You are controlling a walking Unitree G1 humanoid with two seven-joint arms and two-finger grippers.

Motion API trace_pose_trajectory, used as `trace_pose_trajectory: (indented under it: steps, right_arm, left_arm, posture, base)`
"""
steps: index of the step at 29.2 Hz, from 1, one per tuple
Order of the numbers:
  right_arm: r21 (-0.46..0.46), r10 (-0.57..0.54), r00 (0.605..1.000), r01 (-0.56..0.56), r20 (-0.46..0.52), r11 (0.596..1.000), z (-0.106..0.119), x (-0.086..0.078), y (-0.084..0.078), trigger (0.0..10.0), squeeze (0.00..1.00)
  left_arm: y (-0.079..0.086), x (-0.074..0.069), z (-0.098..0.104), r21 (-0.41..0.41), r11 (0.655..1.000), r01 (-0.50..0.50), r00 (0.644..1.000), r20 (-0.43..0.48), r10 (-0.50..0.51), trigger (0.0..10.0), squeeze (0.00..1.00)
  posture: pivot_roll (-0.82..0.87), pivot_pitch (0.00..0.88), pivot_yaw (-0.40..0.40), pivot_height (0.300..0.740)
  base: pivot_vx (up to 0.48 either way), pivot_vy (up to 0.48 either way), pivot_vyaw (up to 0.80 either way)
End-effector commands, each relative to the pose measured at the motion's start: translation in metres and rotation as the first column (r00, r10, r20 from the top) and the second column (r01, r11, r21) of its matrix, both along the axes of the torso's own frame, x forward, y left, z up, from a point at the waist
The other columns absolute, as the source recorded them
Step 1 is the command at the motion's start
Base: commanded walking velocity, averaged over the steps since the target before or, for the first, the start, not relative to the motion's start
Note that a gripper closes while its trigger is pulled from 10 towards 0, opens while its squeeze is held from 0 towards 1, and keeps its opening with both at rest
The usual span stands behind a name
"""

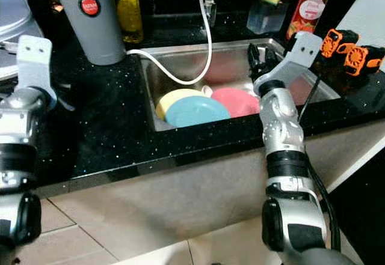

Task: Kitchen organization

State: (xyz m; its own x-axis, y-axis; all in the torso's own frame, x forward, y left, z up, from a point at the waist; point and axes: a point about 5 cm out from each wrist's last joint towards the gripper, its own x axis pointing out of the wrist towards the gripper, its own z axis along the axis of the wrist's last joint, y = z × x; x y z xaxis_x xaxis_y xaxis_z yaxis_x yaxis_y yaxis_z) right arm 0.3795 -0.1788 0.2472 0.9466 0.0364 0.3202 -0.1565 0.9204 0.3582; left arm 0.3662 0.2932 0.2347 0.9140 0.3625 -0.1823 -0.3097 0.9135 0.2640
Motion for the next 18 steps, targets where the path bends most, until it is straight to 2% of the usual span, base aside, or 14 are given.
trace_pose_trajectory:
  steps: [1, 3, 5, 9, 10, 12, 13, 15, 16, 18]
  right_arm:
    - [0.0, -0.016, 1.0, 0.016, -0.007, 1.0, 0.002, -0.003, -0.006, 10.0, 0.0]
    - [0.0, -0.016, 1.0, 0.016, -0.007, 1.0, 0.002, -0.004, -0.006, 10.0, 0.0]
    - [-0.001, -0.017, 1.0, 0.017, -0.008, 1.0, 0.003, -0.005, -0.006, 10.0, 0.0]
    - [0.0, -0.015, 1.0, 0.015, -0.012, 1.0, 0.002, -0.007, -0.005, 10.0, 0.0]
    - [0.001, -0.015, 1.0, 0.015, -0.013, 1.0, 0.002, -0.007, -0.005, 10.0, 0.0]
    - [0.001, -0.015, 1.0, 0.015, -0.015, 1.0, 0.002, -0.008, -0.005, 10.0, 0.0]
    - [0.002, -0.016, 1.0, 0.017, -0.016, 1.0, 0.002, -0.008, -0.005, 10.0, 0.0]
    - [0.004, -0.018, 1.0, 0.018, -0.018, 1.0, 0.002, -0.009, -0.005, 10.0, 0.0]
    - [0.005, -0.023, 1.0, 0.023, -0.021, 1.0, 0.001, -0.01, -0.006, 10.0, 0.0]
    - [0.007, -0.025, 0.999, 0.025, -0.022, 1.0, 0.001, -0.01, -0.007, 10.0, 0.0]
  left_arm:
    - [0.011, 0.003, -0.006, -0.106, 0.993, -0.058, 0.998, -0.024, 0.056, 10.0, 0.0]
    - [0.011, 0.003, -0.008, -0.127, 0.99, -0.061, 0.998, -0.029, 0.058, 10.0, 0.0]
    - [0.009, 0.005, -0.02, -0.201, 0.977, -0.066, 0.996, -0.074, 0.052, 10.0, 0.0]
    - [0.008, 0.005, -0.032, -0.257, 0.962, -0.093, 0.991, -0.12, 0.064, 10.0, 0.0]
    - [0.006, 0.003, -0.041, -0.283, 0.954, -0.104, 0.987, -0.151, 0.063, 4.9, 0.0]
    - [0.005, 0.003, -0.043, -0.287, 0.952, -0.107, 0.985, -0.16, 0.063, 4.9, 0.0]
    - [0.004, 0.002, -0.047, -0.297, 0.949, -0.11, 0.983, -0.175, 0.059, 2.7, 0.0]
    - [0.002, 0.002, -0.05, -0.308, 0.945, -0.114, 0.981, -0.188, 0.057, 2.7, 0.0]
    - [0.0, 0.0, -0.056, -0.306, 0.945, -0.116, 0.977, -0.204, 0.054, 0.0, 0.0]
    - [0.0, -0.002, -0.058, -0.303, 0.945, -0.121, 0.976, -0.211, 0.057, 0.0, 0.0]
  posture:
    - [0.14, 0.054, -0.031, 0.74]
    - [0.14, 0.054, -0.031, 0.74]
    - [0.14, 0.062, -0.029, 0.74]
    - [0.14, 0.062, -0.029, 0.74]
    - [0.13, 0.07, -0.023, 0.74]
    - [0.13, 0.07, -0.023, 0.74]
    - [0.13, 0.07, -0.023, 0.74]
    - [0.13, 0.07, -0.023, 0.74]
    - [0.13, 0.073, -0.015, 0.74]
    - [0.13, 0.071, -0.015, 0.74]
  base:
    - [0.0, 0.0, 0.0]
    - [0.0, 0.0, 0.0]
    - [0.0, 0.0, 0.0]
    - [0.0, 0.0, 0.0]
    - [0.0, 0.0, 0.0]
    - [0.0, 0.0, 0.0]
    - [0.0, 0.0, 0.0]
    - [0.0, 0.0, 0.0]
    - [0.0, 0.0, 0.0]
    - [0.0, 0.0, 0.0]
